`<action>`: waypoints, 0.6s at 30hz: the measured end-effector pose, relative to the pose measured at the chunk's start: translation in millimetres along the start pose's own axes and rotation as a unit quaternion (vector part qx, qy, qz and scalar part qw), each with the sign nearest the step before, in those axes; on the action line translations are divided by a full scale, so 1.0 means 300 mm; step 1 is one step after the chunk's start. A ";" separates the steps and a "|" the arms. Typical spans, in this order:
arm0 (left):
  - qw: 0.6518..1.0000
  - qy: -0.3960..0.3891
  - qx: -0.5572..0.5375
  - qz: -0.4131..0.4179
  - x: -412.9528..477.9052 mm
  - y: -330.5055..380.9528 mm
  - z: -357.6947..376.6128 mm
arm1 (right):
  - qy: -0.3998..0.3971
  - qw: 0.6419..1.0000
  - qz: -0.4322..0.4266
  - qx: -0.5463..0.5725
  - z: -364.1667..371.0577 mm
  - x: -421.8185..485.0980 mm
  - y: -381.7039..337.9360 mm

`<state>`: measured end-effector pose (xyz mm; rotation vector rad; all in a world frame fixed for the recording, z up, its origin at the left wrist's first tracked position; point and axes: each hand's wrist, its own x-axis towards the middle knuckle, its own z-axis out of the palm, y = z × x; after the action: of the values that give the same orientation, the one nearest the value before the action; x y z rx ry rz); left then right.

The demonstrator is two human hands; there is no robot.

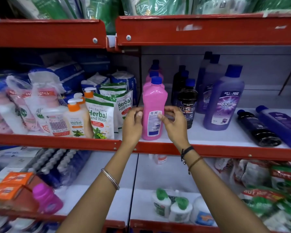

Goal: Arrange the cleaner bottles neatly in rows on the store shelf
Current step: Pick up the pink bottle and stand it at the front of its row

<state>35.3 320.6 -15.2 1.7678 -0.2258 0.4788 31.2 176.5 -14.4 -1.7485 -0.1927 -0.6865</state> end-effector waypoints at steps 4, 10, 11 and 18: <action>0.999 -0.035 -0.033 -0.018 -0.004 -0.011 -0.012 | -0.006 1.000 0.023 -0.004 0.012 -0.020 0.026; 0.990 -0.105 -0.082 -0.046 -0.001 -0.044 -0.015 | -0.116 0.991 0.046 0.039 0.001 -0.053 0.035; 0.989 -0.111 -0.082 -0.044 0.002 -0.044 -0.012 | -0.117 0.991 0.049 0.040 -0.002 -0.048 0.036; 0.997 -0.074 0.003 -0.020 0.023 -0.071 0.004 | -0.121 0.992 0.041 0.002 -0.022 -0.027 0.052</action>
<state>50.2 325.6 -31.1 1.8131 -0.2925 0.3191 29.6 167.5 -31.0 -1.8243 -0.2864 -0.4127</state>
